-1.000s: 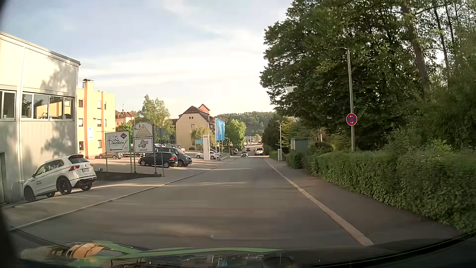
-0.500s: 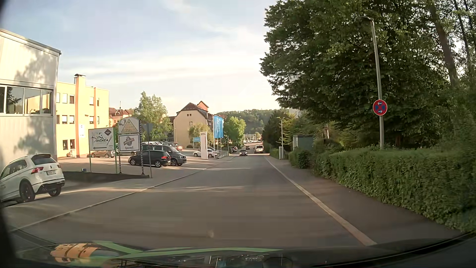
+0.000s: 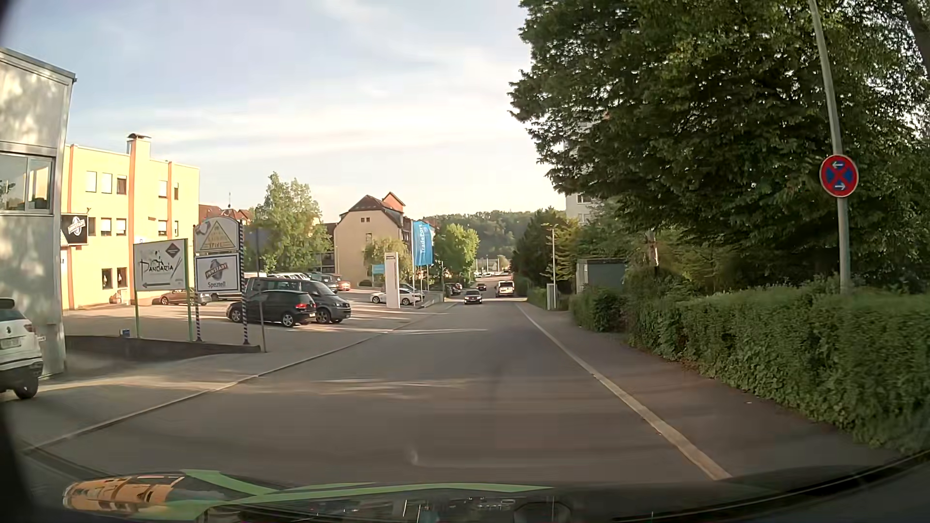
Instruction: Follow the waypoints while adhering to traffic rules and regulations
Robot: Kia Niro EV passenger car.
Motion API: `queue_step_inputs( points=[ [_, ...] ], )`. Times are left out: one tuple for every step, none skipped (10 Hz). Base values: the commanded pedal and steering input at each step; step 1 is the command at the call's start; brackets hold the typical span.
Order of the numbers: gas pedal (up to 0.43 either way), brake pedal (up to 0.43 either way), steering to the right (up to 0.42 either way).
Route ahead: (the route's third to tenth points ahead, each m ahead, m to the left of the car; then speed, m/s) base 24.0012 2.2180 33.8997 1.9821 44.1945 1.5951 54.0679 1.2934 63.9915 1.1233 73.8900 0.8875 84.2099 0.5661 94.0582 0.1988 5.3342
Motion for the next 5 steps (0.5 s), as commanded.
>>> queue_step_inputs(
  points=[
    [0.0,0.055,0.003],
    [0.0,0.055,0.002],
    [0.0,0.055,0.004],
    [0.0,0.061,0.004],
    [0.0,0.073,0.005]
  ],
)
